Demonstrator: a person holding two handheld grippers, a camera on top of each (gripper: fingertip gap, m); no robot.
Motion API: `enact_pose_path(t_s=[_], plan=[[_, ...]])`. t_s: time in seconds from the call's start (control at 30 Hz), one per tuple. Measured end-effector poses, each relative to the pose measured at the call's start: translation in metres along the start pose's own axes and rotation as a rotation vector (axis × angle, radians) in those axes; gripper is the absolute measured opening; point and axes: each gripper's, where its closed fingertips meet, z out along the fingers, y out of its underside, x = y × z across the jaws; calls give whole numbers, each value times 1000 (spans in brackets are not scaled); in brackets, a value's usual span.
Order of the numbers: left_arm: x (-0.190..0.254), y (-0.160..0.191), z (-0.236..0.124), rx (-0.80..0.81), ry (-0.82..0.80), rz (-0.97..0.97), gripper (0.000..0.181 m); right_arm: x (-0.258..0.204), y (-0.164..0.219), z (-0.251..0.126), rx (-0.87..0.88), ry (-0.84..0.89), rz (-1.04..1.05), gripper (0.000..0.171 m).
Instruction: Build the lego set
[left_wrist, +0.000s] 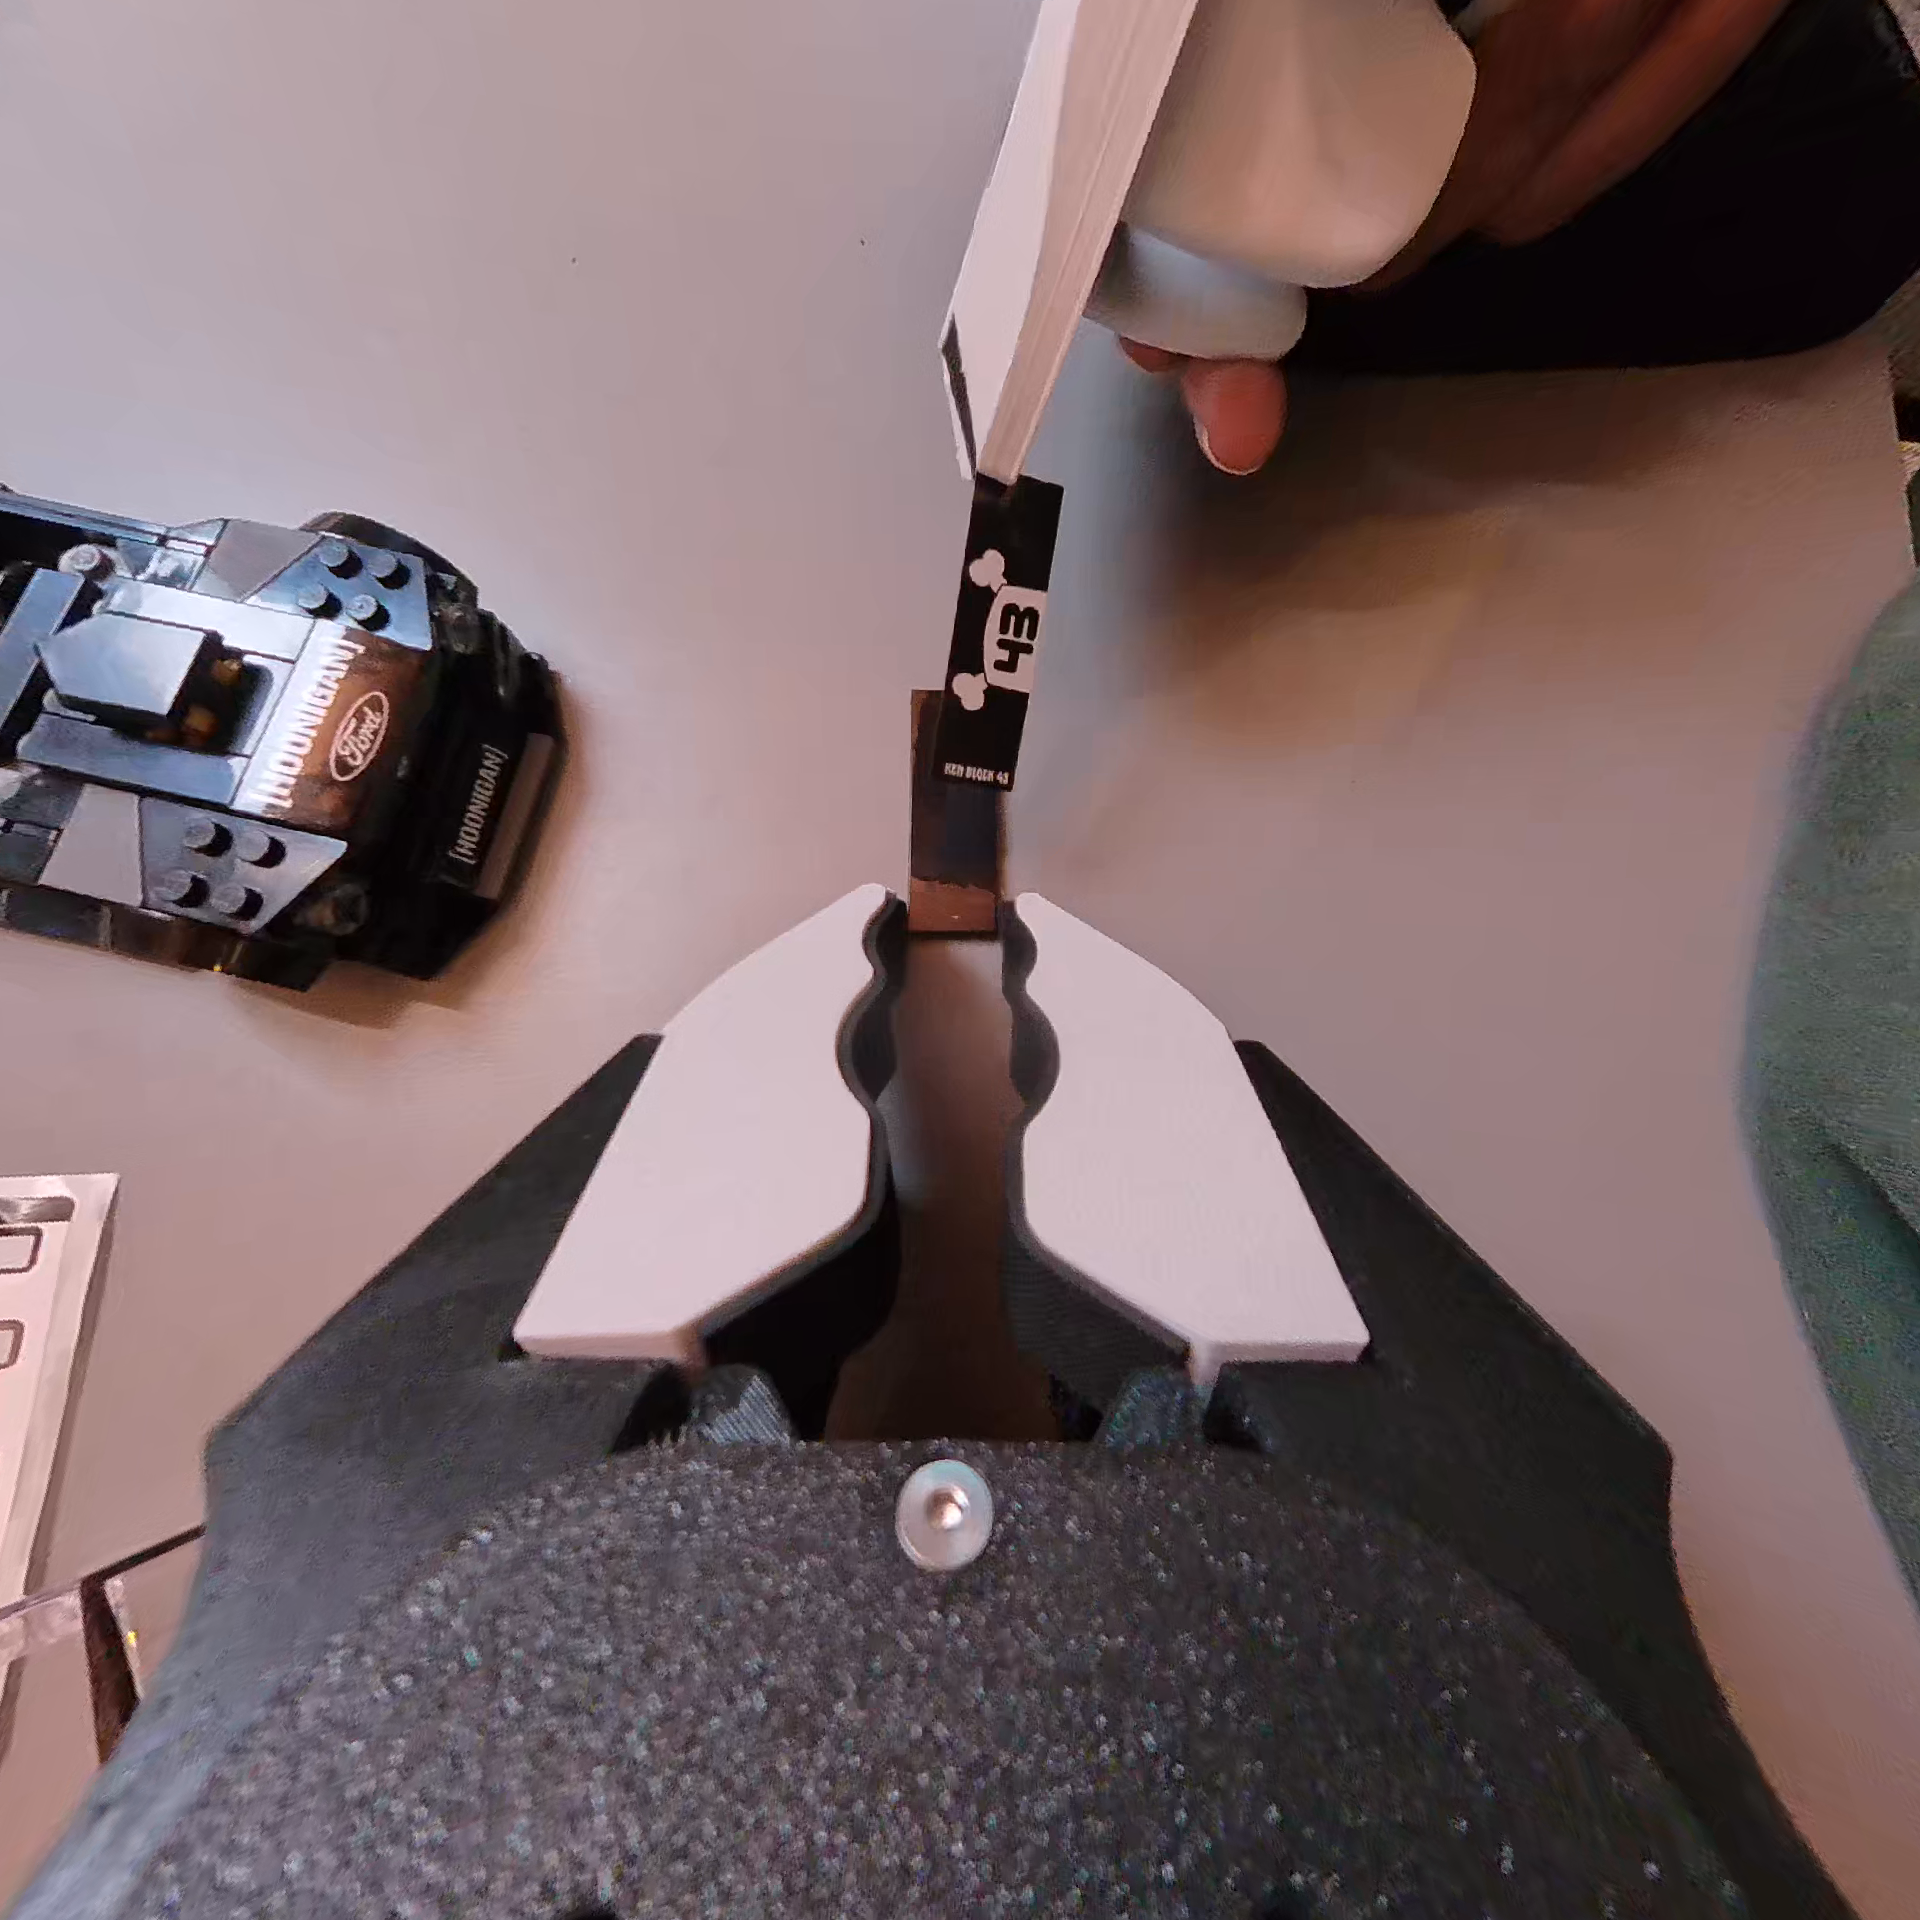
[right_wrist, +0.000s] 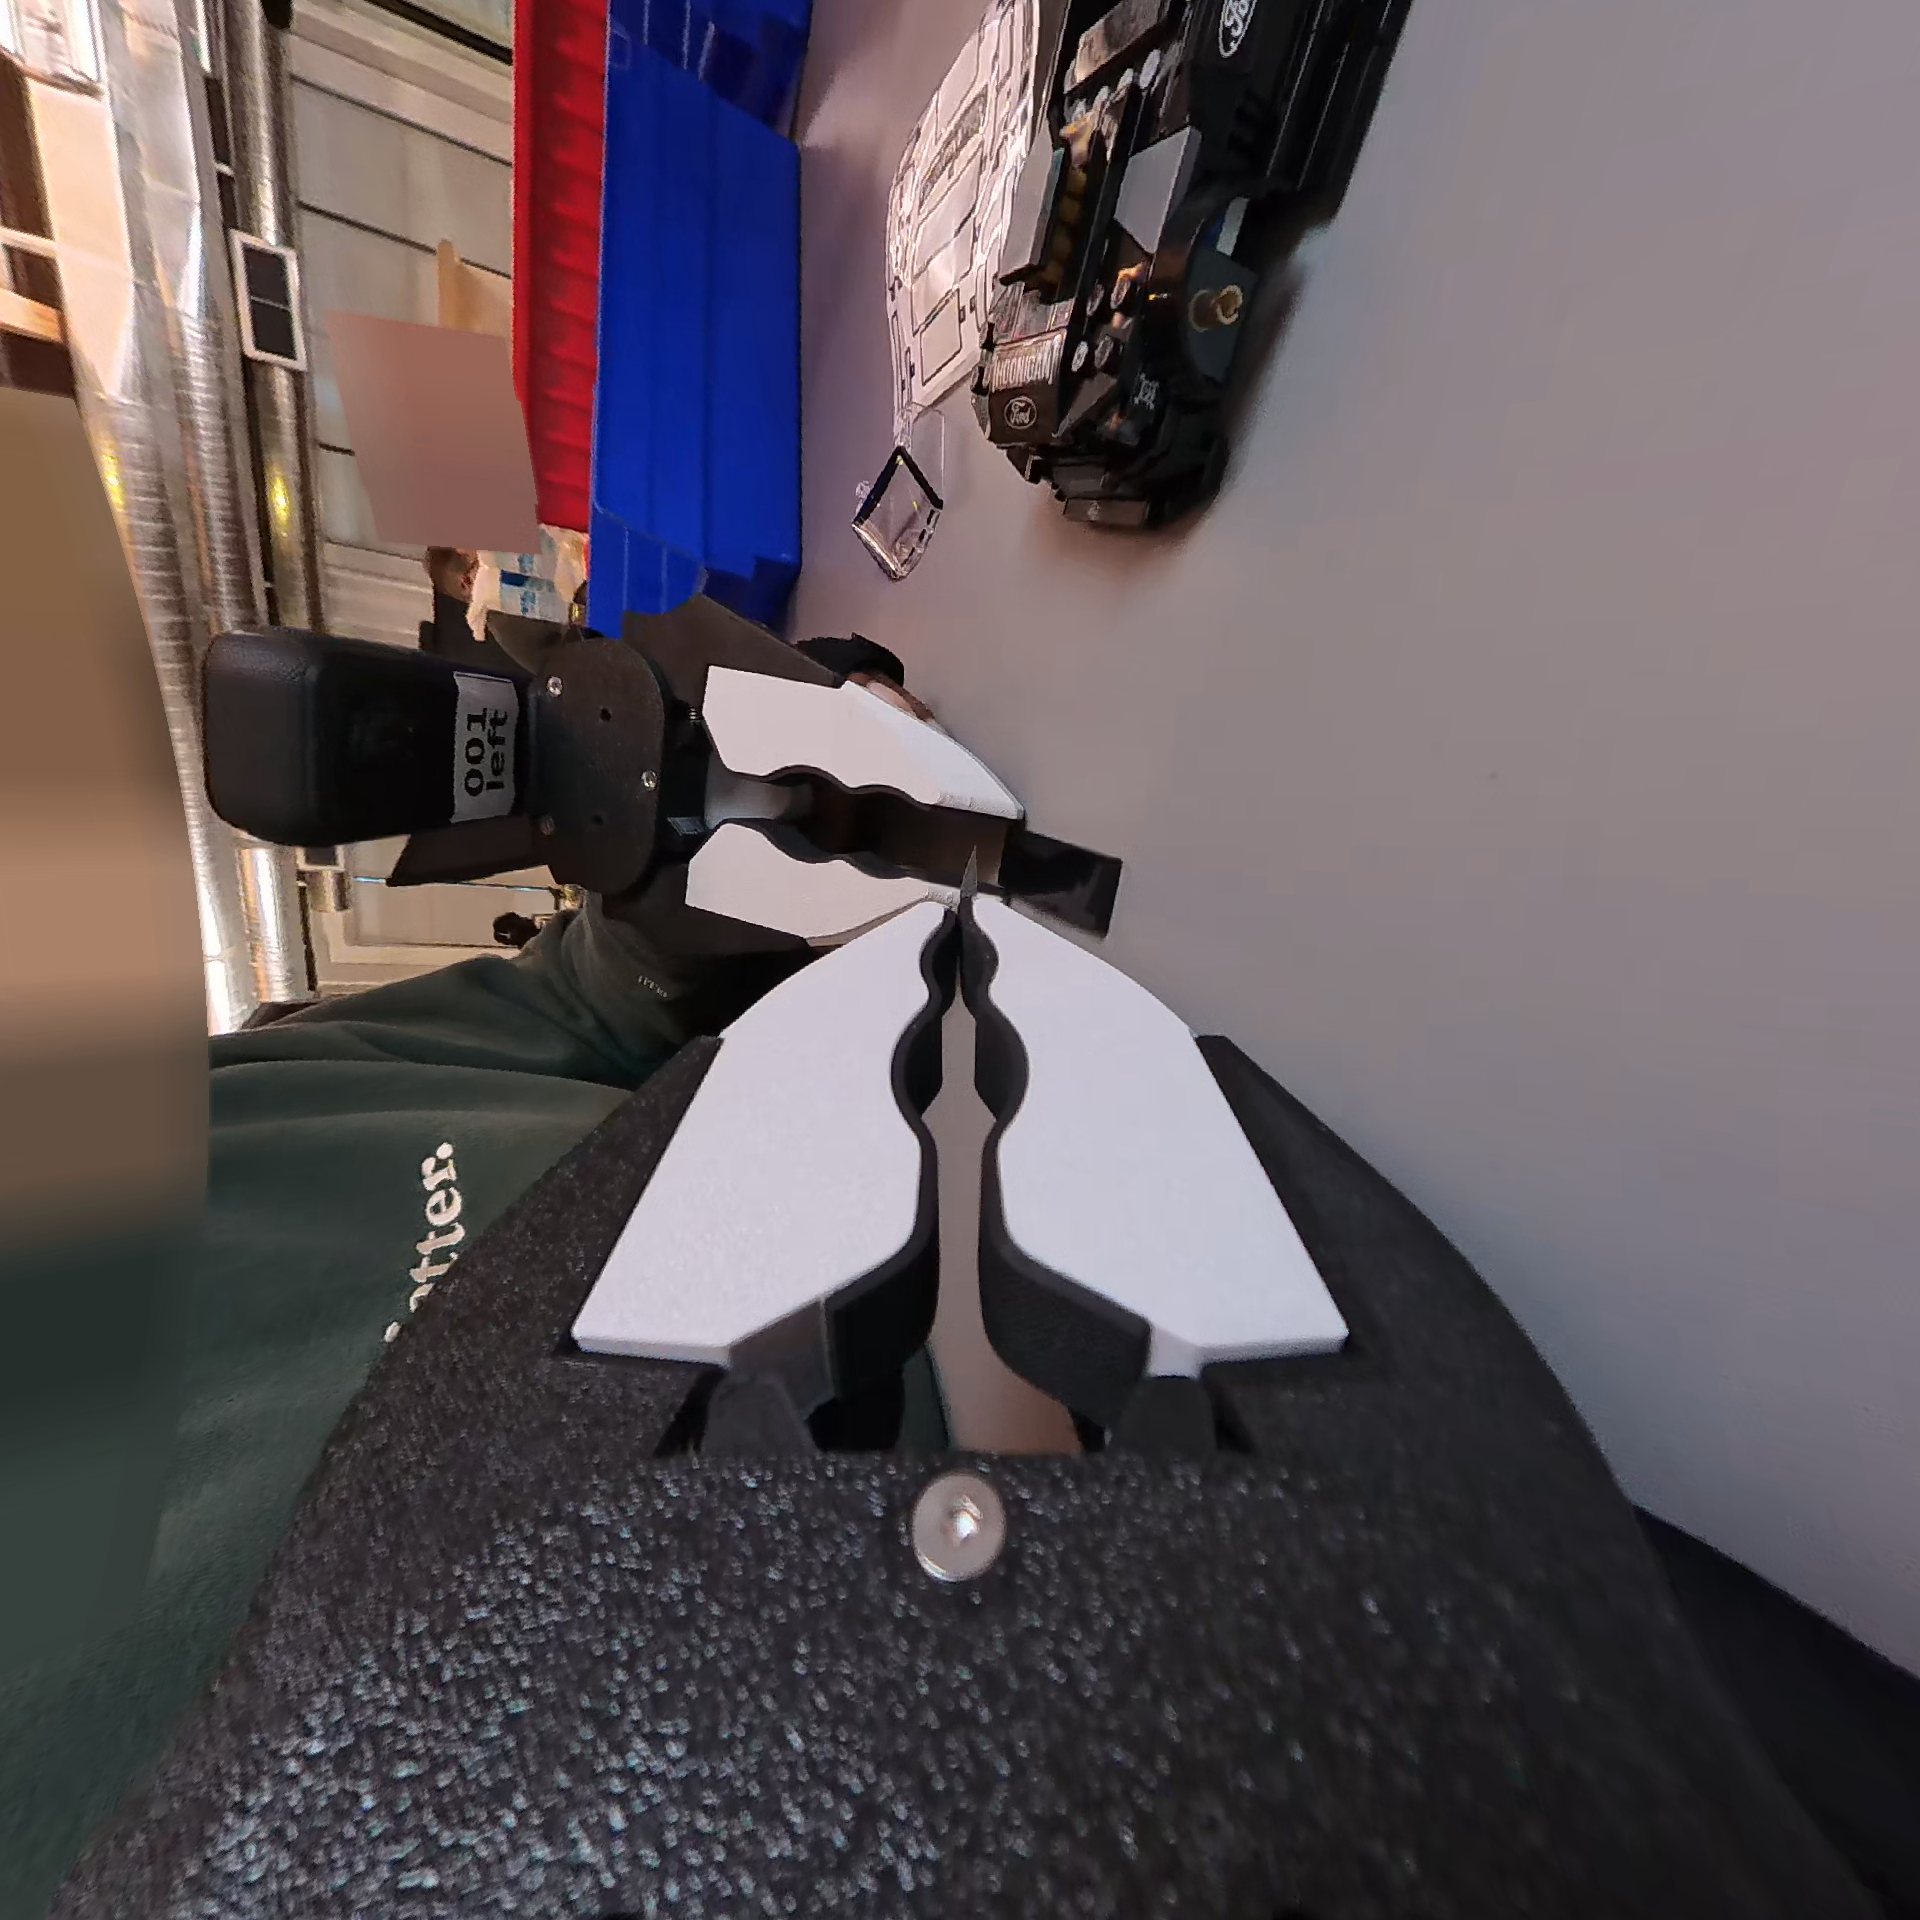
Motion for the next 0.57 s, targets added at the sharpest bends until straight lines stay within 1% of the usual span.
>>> enact_pose_path(t_s=[0.1, 0.17, 0.33, 0.57], plan=[[1, -2, -4, 23, 16, -17, 25, -2, 1, 3, -5, -14, 4, 0], [4, -7, -9, 63, 38, -31, 24, -2, 1, 4, -9, -19, 10, 0], [1, -11, -11, 95, 21, -21, 24, -2, 2, 11, -37, -33, 32, 0], [3, -9, -5, 90, 28, 1, 21, 2, 1, 17, -48, -29, 62, 0]])
